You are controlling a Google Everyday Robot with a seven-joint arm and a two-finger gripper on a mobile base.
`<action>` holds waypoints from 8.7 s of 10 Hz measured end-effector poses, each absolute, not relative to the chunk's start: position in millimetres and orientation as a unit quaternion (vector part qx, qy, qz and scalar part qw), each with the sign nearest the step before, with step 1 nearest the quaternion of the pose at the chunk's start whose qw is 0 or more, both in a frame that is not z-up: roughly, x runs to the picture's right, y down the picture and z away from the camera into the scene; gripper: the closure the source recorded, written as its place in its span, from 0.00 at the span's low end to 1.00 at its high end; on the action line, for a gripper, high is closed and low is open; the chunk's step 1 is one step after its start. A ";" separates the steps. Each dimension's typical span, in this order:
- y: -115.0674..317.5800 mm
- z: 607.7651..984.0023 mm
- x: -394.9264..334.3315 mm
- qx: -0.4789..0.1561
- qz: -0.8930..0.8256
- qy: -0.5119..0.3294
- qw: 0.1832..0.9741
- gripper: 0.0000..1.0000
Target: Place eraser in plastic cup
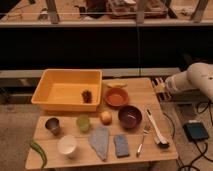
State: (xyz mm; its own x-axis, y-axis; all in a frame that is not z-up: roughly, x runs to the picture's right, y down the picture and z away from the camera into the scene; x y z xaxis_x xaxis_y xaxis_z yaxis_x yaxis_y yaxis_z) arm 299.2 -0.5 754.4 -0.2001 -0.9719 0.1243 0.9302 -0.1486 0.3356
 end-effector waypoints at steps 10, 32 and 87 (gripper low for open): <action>-25.4 565.7 177.2 0.230 -0.868 -0.038 0.438 1.00; 95.5 611.8 -43.4 0.226 -0.929 -0.284 -0.066 1.00; 155.6 757.3 -123.2 0.242 -0.901 -0.346 -0.098 0.57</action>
State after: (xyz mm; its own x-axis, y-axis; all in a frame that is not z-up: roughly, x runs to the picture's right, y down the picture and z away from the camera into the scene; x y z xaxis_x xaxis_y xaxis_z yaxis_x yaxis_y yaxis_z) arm -123.2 155.6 757.3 -0.8638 0.0099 -0.5038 -0.3441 -0.7419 0.5754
